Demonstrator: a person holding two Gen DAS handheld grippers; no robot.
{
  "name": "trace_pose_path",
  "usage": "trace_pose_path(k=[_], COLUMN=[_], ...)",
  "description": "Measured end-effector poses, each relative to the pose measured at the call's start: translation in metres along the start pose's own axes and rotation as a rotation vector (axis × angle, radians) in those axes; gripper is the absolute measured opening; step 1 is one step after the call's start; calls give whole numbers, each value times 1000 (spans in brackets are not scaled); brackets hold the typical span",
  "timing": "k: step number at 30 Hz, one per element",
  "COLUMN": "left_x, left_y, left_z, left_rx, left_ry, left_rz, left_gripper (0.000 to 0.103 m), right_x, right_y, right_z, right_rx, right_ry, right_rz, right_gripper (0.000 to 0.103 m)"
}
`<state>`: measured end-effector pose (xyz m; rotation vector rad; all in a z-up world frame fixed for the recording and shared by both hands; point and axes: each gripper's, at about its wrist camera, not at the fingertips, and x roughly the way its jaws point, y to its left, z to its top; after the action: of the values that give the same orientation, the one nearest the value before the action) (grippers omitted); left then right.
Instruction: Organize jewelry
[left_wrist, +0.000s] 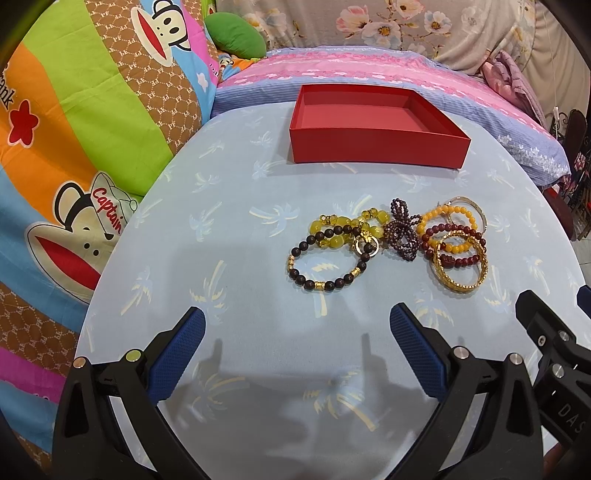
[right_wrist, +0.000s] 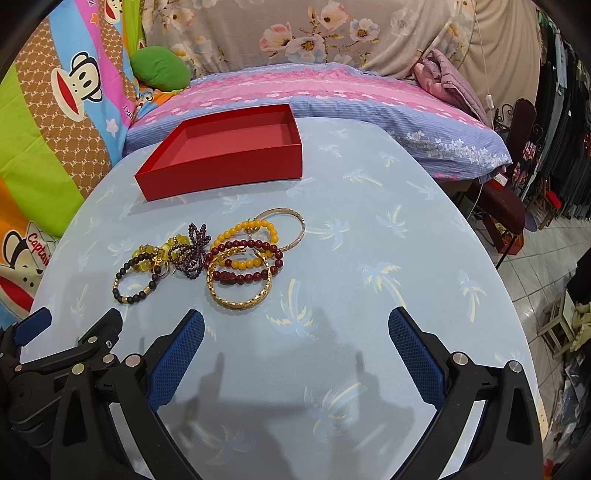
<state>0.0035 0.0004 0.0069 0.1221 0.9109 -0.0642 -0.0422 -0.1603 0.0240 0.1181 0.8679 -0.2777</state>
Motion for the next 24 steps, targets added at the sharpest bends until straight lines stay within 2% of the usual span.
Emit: trace_pose_path(k=[24], left_x=[1], left_y=[-1], left_z=[0], left_rx=[0], left_ry=[1], left_rz=[0], left_gripper=[96], right_x=[1], right_y=[-1], right_z=[0], right_rx=[3], right_ry=[2], right_rz=[3], right_gripper=[96])
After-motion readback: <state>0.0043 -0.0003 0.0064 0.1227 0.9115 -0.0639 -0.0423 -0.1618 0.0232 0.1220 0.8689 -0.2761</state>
